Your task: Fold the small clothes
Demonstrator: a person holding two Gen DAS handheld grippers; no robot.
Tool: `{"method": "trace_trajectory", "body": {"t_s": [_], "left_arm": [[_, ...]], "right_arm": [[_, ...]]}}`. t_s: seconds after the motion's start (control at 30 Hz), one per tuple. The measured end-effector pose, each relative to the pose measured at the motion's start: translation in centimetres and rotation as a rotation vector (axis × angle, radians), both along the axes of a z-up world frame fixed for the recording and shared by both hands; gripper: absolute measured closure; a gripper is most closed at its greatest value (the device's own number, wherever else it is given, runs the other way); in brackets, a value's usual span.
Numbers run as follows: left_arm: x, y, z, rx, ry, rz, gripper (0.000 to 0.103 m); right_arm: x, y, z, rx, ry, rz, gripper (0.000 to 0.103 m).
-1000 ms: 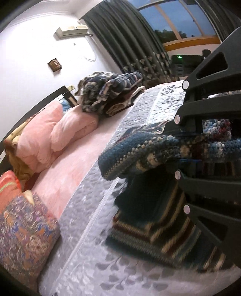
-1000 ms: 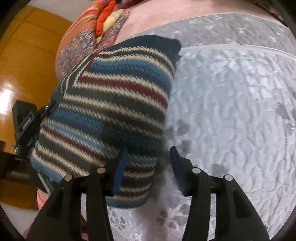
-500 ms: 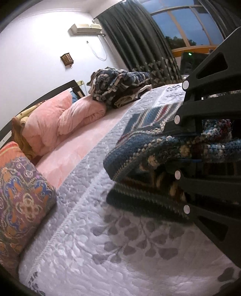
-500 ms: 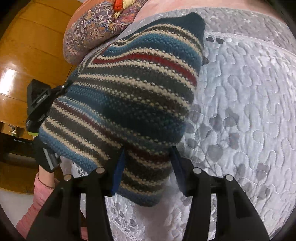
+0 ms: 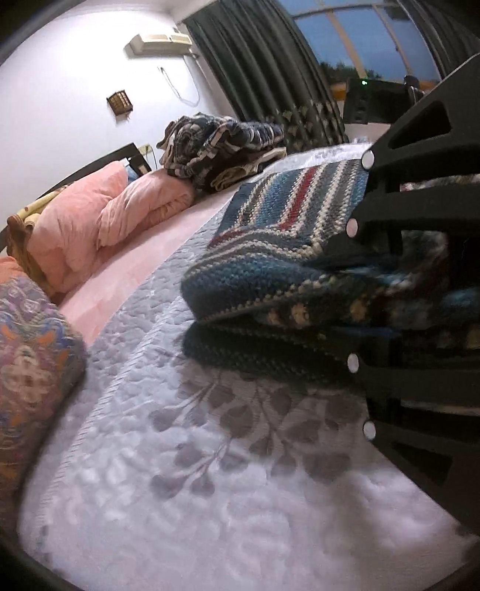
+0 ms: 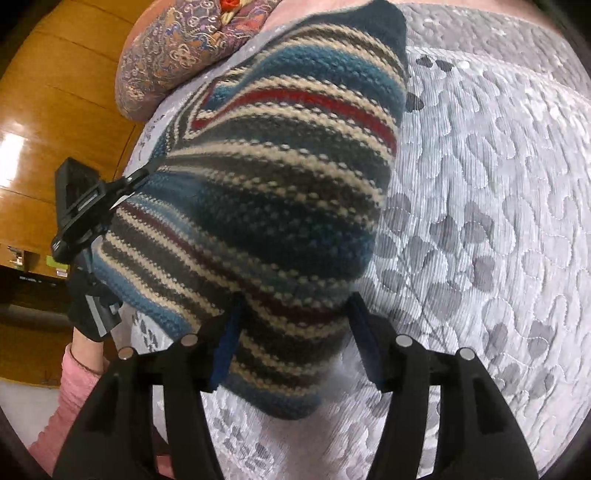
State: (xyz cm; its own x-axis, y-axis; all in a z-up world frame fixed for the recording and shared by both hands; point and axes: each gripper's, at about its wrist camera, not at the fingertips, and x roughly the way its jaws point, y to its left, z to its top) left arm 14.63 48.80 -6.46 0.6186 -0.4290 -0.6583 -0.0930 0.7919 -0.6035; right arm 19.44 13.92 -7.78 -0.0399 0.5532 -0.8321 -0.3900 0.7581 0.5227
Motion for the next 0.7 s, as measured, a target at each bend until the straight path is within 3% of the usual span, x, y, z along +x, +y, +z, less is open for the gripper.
{"method": "trace_trajectory", "body": {"t_s": [0.07,0.13,0.23,0.33,0.43,0.5,0.53,0.57,0.63,0.7], "left_arm": [[-1.4,-0.5,1.7,0.054,0.0,-0.011,0.054],[-3.2,-1.3,3.3,0.08,0.015,-0.023,0.05],[-6.2,-3.5,5.0,0.102,-0.004,-0.06,0.036],[-7.5,-5.5,5.3,0.172,0.009,-0.082,0.034],[-7.6,-6.5,4.3,0.138,0.048,-0.111,0.032],[-7.2,-6.7,3.1,0.13,0.074,-0.117,0.034],[-7.0,-6.7,2.5,0.125,0.085,-0.112,0.045],[-6.9,-6.6,2.0,0.112,0.094,-0.109,0.065],[-6.6,-6.1,0.9,0.06,0.104,-0.112,0.082],[-6.8,-5.6,0.4,0.03,0.099,-0.111,0.089]], "right_arm": [[-0.2,-0.7,0.6,0.005,-0.007,0.004,0.045],[-0.5,-1.4,0.8,0.02,0.01,0.0,0.045],[-1.0,-2.2,0.6,0.035,0.05,0.003,0.045],[-1.9,-2.5,0.6,0.035,0.072,0.019,0.044],[-2.4,-2.3,-0.1,0.031,0.099,0.03,0.043],[-2.4,-2.3,-0.7,0.029,0.116,0.023,0.043],[-2.4,-2.3,-0.9,0.032,0.125,0.019,0.043],[-2.4,-2.4,-1.2,0.039,0.14,0.01,0.043],[-2.1,-2.4,-1.5,0.047,0.153,0.004,0.043],[-2.1,-2.4,-1.6,0.053,0.161,0.002,0.043]]}}
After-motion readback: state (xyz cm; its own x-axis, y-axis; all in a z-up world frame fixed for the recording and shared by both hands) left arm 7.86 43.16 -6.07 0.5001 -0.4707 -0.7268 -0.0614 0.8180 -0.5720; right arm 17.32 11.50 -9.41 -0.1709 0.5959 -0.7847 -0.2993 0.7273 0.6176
